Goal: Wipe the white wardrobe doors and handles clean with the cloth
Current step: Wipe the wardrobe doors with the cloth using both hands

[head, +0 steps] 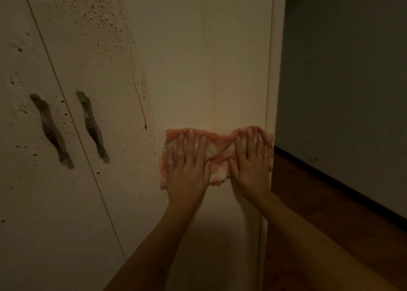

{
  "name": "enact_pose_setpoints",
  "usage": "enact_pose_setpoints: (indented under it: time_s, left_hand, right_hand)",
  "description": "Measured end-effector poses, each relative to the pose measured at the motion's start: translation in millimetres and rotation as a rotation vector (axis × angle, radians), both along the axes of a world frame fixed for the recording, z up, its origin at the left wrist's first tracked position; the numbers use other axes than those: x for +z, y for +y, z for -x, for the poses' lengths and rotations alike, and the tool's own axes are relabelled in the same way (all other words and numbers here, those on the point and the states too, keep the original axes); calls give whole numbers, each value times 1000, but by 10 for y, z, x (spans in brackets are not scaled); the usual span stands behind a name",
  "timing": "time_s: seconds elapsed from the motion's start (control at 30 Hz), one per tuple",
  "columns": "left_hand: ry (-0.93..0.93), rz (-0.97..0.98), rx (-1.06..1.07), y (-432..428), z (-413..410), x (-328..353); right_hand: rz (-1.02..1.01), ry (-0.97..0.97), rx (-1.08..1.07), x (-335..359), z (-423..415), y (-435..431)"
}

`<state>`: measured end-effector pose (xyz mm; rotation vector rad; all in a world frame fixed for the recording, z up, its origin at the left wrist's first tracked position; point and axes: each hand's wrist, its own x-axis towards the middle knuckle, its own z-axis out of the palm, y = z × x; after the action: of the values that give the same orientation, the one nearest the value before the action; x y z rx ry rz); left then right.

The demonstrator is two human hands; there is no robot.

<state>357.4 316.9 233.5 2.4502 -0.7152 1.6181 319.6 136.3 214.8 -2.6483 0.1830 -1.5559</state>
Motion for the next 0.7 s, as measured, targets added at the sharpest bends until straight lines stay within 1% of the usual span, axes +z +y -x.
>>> enact_pose_setpoints:
  time_s: [0.1,0.27,0.43,0.7]
  left_hand:
    - [28,-28,-11,40,25,-238]
    - [29,-64,23,121,79,-570]
    - [81,-94,7,221,106,-889]
    - [111,-119,-24,354,100,-1096]
  right_hand:
    - [9,13,-32,-206,57,5]
    - [20,114,-60,-428,151,6]
    - [-1,198,-36,-611,231,10]
    - [-56,250,-42,-753,261,107]
